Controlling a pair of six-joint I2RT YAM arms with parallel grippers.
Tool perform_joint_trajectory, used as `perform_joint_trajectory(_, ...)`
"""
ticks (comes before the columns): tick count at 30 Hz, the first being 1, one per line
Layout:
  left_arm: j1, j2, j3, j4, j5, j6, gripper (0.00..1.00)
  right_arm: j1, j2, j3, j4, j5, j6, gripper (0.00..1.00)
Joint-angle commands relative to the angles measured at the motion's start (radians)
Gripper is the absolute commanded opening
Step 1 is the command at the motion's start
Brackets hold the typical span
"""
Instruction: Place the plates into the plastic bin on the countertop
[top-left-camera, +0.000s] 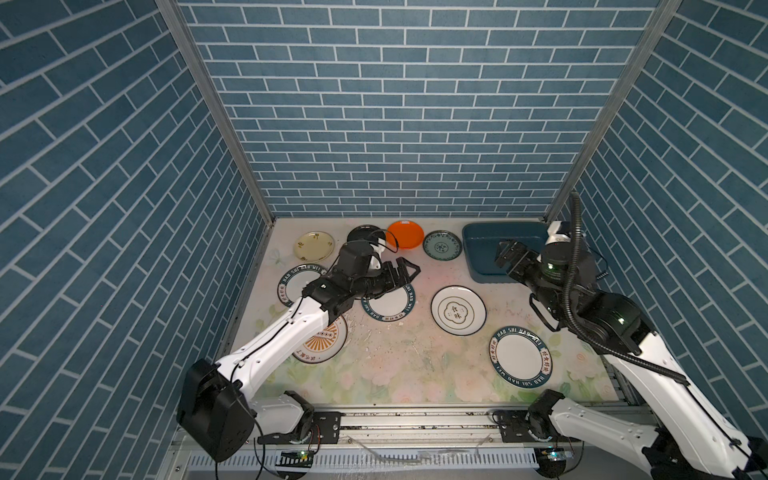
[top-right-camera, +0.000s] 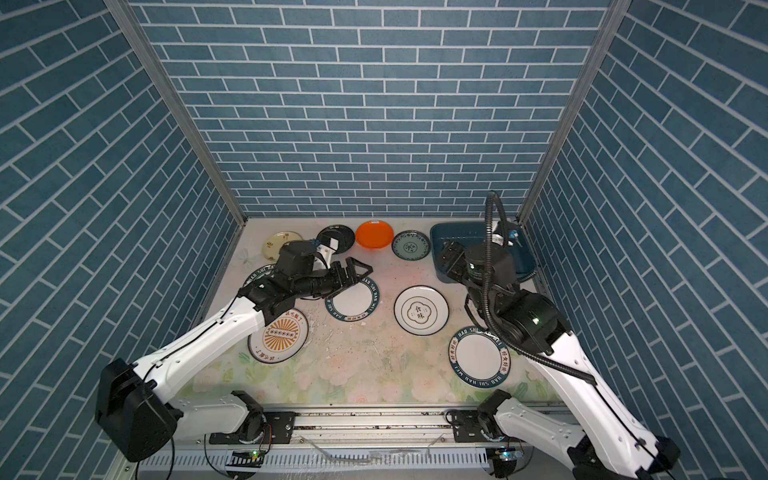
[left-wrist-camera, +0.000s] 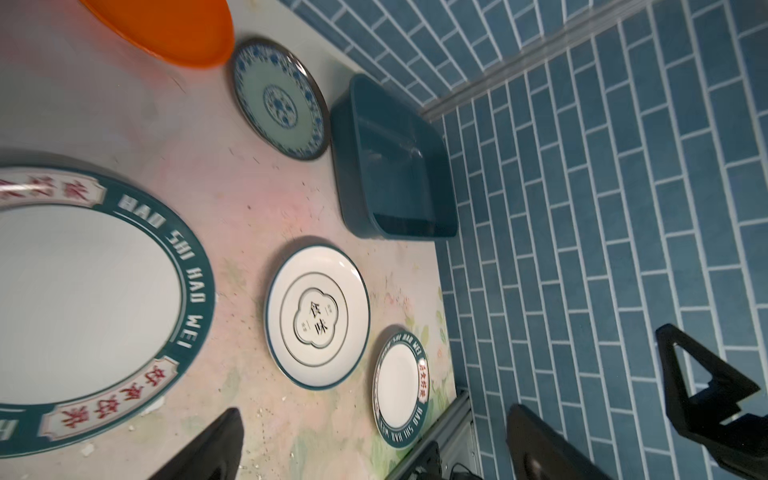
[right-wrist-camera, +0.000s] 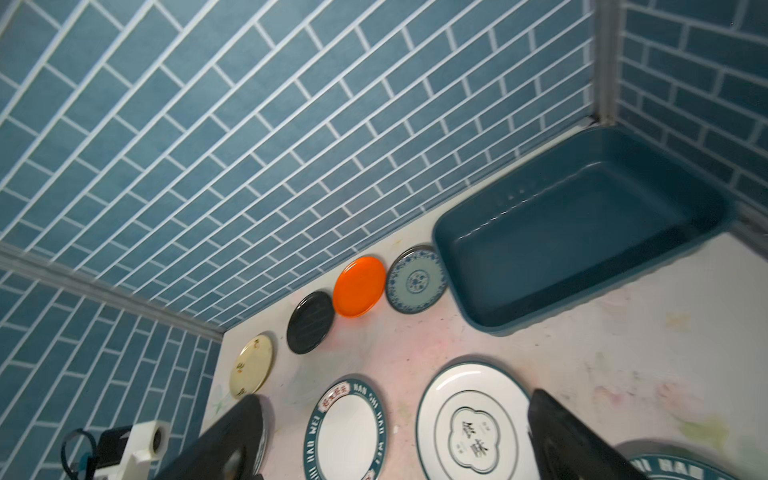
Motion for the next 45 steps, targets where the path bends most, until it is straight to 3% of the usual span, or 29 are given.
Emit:
perform_joint_trajectory(1, -0.081, 0.068, 0.045, 0.038, 0.089, 0.042, 1.00, -0.068, -0.041, 0.002, -0.205, 0.056, -0.025, 0.98)
perform_joint_trajectory(5, -0.178, 0.179, 0.092, 0.037, 0.080, 0.066, 1.00, -0.145, -0.062, -0.013, -0.276, 0.035, -0.078, 0.98)
perform_joint_trajectory(11, -0.274, 0.337, 0.144, 0.111, 0.090, 0.037, 0.99, -0.291, -0.005, 0.011, -0.314, -0.106, -0.156, 0.97)
perform_joint_trajectory(19, -0.397, 0.533, 0.185, 0.257, 0.095, -0.017, 0.96, -0.405, 0.047, 0.045, -0.311, -0.320, -0.224, 0.95)
perform_joint_trajectory(31, -0.460, 0.720, 0.199, 0.424, 0.081, -0.148, 0.91, -0.439, 0.044, 0.020, -0.314, -0.484, -0.211, 0.92)
perform_joint_trajectory(45, -0.462, 0.871, 0.296, 0.443, 0.046, -0.229, 0.82, -0.440, 0.004, 0.016, -0.365, -0.505, -0.218, 0.92)
